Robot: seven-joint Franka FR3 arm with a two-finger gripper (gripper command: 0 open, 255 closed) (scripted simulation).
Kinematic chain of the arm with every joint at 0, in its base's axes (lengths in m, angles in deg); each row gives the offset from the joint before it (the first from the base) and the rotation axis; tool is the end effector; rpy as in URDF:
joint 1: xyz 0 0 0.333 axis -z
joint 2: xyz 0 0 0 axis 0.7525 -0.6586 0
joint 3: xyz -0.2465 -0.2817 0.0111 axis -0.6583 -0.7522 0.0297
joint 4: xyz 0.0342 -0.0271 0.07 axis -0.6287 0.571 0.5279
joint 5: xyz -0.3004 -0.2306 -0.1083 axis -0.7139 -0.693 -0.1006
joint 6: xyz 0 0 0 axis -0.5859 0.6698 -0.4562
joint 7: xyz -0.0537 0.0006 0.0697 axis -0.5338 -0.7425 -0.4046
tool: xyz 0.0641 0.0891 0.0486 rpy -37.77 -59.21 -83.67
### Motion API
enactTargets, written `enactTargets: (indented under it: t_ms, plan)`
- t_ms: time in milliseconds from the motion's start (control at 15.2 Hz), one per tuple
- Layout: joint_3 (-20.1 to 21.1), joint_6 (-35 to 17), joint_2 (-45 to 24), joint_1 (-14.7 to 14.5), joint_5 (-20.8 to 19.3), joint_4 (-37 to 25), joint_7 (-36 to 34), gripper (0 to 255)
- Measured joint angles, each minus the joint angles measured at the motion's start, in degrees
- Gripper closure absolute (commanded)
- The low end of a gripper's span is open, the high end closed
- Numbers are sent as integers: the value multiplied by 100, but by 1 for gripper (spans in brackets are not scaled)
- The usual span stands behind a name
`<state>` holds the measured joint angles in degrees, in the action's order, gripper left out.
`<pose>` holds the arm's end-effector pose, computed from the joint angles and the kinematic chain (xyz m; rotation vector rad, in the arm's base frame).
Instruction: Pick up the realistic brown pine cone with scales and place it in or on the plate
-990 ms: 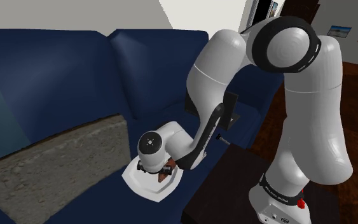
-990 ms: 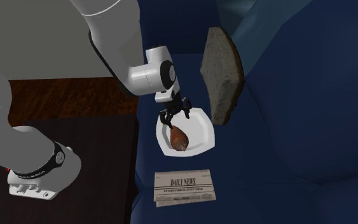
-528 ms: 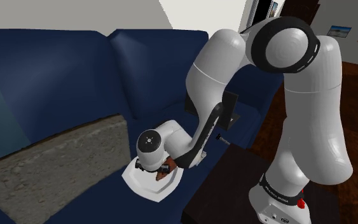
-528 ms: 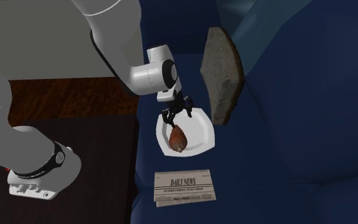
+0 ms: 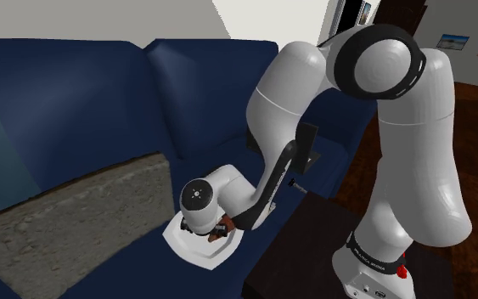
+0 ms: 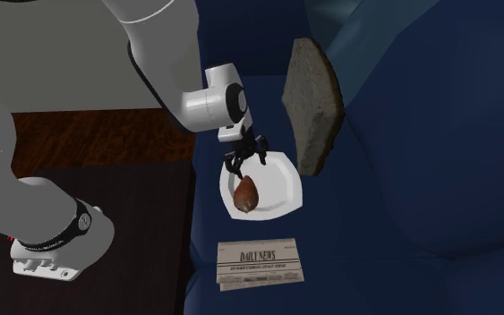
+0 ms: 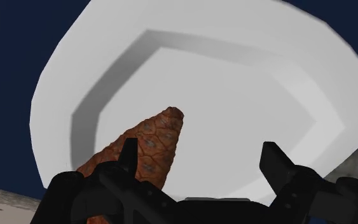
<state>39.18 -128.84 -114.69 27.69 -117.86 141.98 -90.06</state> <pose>0.4428 0.2568 0.1661 2.5515 -1.4341 0.5337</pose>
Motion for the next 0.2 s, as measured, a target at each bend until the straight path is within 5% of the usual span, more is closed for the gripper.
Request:
enactTargets:
  t_ms: [198]
  plan:
    - [-24,-214,42,52,-28,75,49,255]
